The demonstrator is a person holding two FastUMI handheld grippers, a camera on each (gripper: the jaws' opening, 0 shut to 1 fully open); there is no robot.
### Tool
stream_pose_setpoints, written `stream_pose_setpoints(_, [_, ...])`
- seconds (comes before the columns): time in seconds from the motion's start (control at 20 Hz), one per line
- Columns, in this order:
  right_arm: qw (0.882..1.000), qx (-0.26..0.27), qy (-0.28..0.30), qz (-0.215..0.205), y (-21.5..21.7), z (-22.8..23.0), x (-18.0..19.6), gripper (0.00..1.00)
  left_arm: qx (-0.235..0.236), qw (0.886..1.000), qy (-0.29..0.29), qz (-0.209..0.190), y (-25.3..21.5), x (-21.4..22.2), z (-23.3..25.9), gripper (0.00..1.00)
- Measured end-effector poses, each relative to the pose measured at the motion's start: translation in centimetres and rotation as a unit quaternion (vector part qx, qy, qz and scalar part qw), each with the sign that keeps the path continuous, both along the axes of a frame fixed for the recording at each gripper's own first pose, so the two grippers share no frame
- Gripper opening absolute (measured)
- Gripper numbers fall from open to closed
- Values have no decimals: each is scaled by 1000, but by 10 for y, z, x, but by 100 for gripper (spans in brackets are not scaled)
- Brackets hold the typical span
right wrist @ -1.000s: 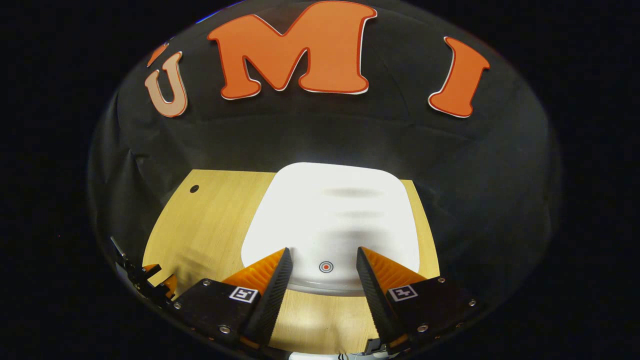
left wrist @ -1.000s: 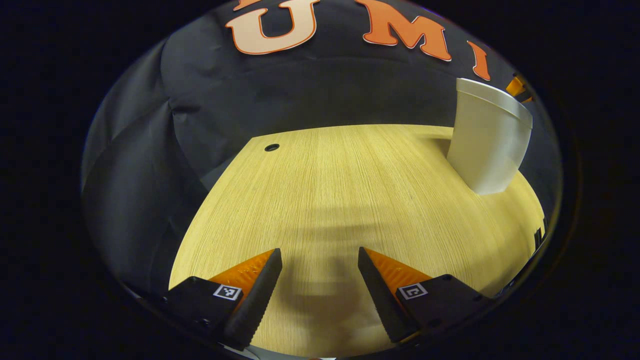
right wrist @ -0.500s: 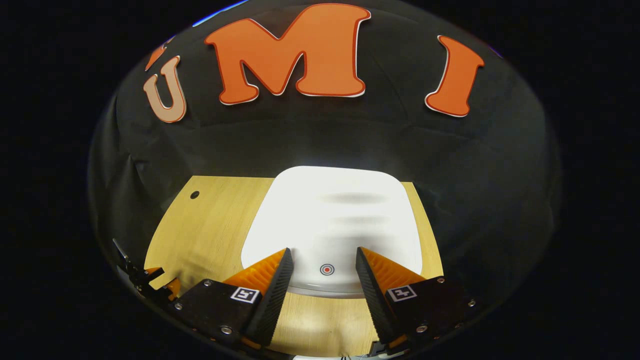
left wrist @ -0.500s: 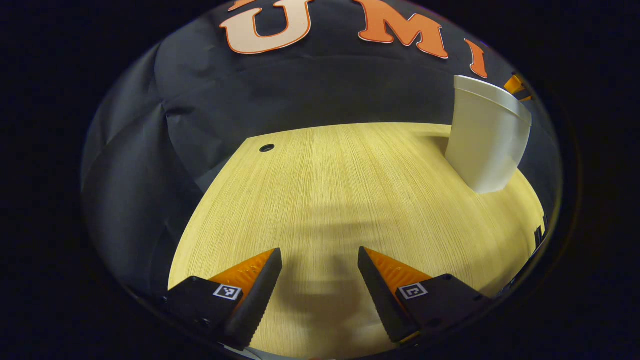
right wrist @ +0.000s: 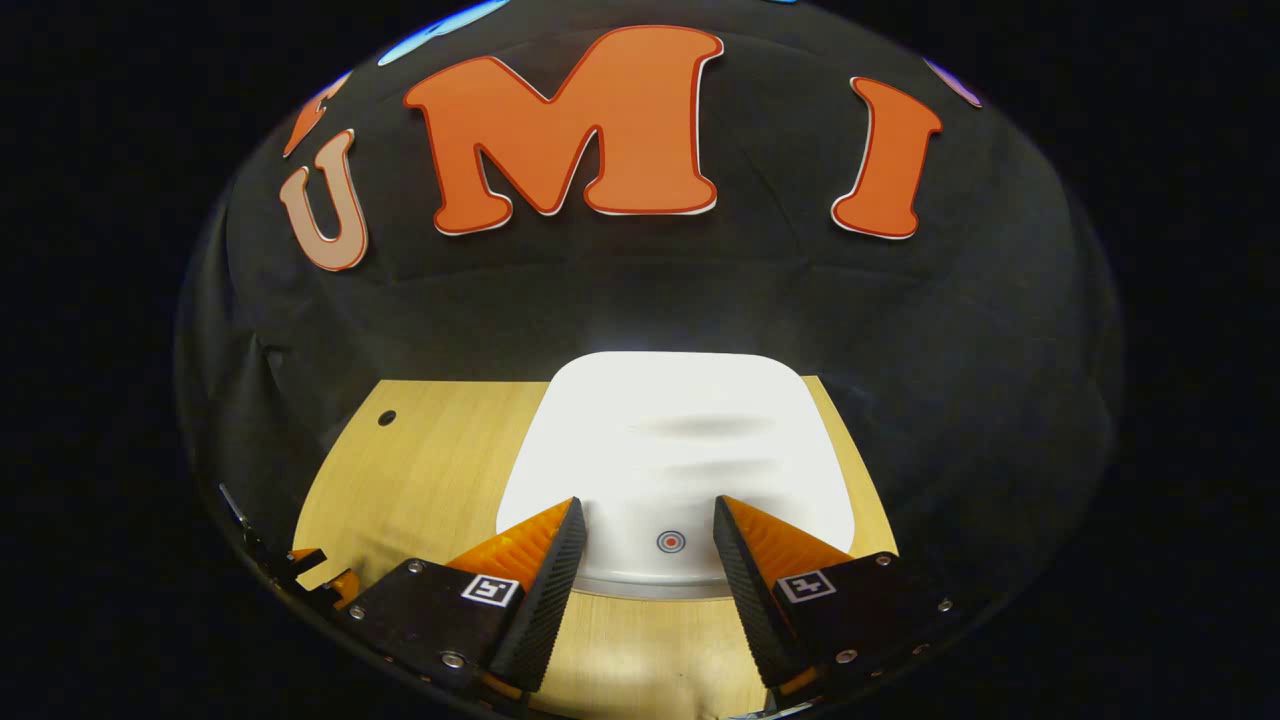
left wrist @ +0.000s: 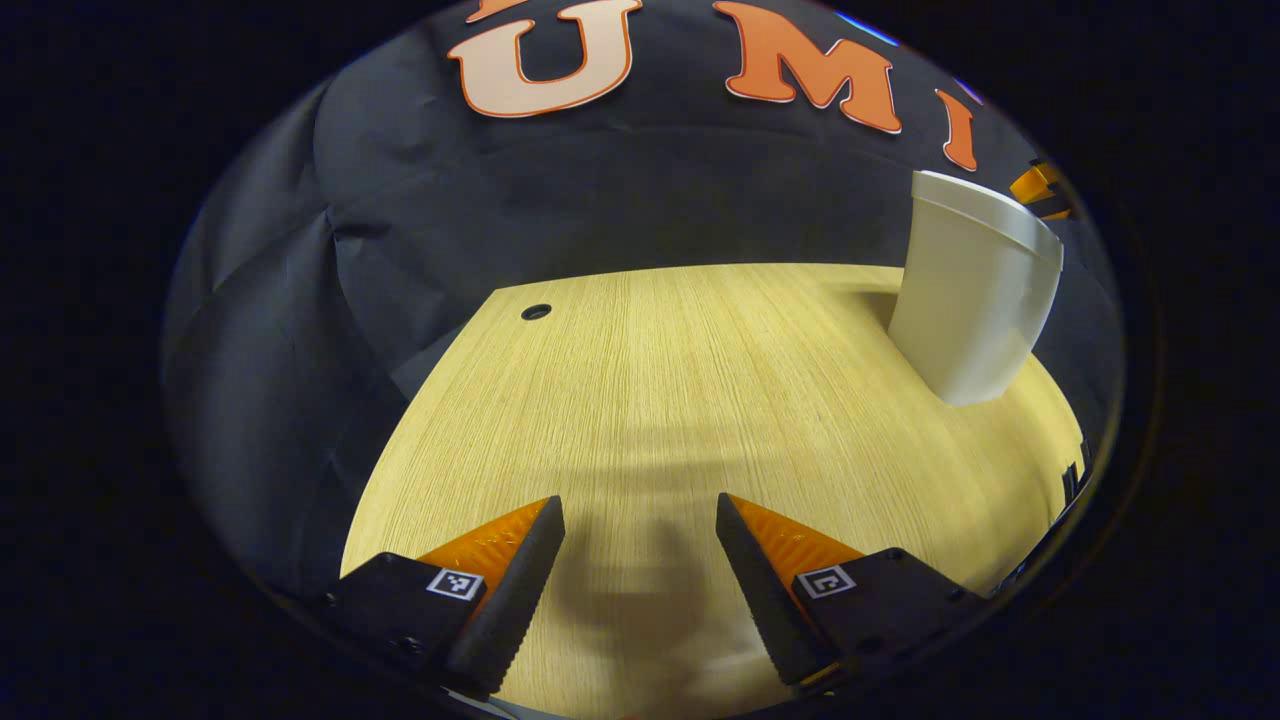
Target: Press the lid of the desktop garbage bin to open it, pick up the crumpled paper on the desktop and throw it into the bin, then pick up the pop can on the desktop and drop it into the bin, and finally close the garbage bin lid.
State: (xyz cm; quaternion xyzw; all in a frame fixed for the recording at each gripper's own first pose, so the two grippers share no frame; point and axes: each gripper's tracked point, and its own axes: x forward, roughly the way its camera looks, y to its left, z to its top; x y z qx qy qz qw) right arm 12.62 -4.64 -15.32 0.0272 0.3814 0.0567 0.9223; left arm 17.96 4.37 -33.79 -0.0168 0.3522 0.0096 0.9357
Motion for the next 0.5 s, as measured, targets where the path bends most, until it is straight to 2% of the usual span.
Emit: stream_pose_setpoints(0.5, [996,1,-84,23,36,19,-11,79,6,998,-70,-4,9,30,30,98])
